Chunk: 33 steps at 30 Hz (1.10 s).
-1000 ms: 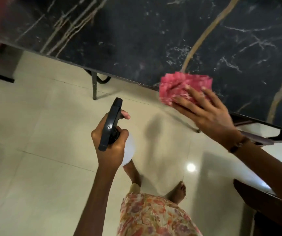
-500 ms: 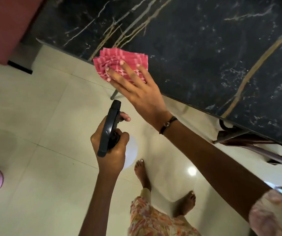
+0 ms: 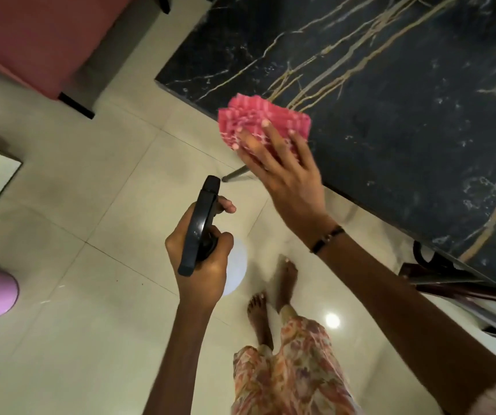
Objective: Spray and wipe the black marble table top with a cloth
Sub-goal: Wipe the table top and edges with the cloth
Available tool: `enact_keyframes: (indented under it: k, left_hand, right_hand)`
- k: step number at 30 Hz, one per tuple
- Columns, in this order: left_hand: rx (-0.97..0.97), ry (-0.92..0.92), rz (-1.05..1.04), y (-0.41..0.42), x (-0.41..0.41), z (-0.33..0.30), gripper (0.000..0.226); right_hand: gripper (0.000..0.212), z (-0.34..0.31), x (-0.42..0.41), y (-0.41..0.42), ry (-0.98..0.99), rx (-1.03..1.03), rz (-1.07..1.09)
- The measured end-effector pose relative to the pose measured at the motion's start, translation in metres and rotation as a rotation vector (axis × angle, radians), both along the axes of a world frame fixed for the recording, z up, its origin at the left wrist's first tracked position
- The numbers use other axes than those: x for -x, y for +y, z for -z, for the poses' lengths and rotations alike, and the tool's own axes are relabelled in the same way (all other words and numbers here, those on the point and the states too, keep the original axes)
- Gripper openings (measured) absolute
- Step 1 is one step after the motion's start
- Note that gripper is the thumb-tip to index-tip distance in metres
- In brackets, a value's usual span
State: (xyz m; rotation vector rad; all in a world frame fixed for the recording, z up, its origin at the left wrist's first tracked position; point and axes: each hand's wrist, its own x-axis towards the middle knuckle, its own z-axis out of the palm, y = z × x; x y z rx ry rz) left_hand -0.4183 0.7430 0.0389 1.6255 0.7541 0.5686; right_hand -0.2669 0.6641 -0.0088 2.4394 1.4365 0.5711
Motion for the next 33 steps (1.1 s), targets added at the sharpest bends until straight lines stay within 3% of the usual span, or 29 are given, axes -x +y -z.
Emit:
enact_keyframes:
  k: [5,13,18,23,29,33]
  left_hand:
    - [-0.002,0.020,-0.017,0.018,0.007,-0.003,0.029]
    - [0.029,0.006,-0.082,0.060,-0.019,-0.004,0.026]
    - [0.056,-0.010,-0.106,0.089,-0.043,-0.007,0.020]
    - [0.017,0.047,-0.150,0.118,-0.049,-0.007,0.025]
    - [0.003,0.088,-0.224,0.156,-0.073,-0.011,0.023]
    - [0.008,0.017,-0.219,0.179,-0.097,-0.022,0.016]
  right_hand:
    - [0.096,-0.003,-0.008,0.093,0.115,0.029,-0.026]
    - [0.065,0.003,-0.005,0.016,0.088,-0.022,-0.003]
    - [0.062,-0.003,-0.013,0.085,0.123,-0.010,-0.025]
    - [0.071,-0.022,-0.022,0.162,0.261,0.048,-0.001]
    - [0.057,-0.058,-0.064,0.178,0.638,-0.037,-0.071]
    - [0.054,-0.079,-0.112,0.192,0.689,0.077,0.024]
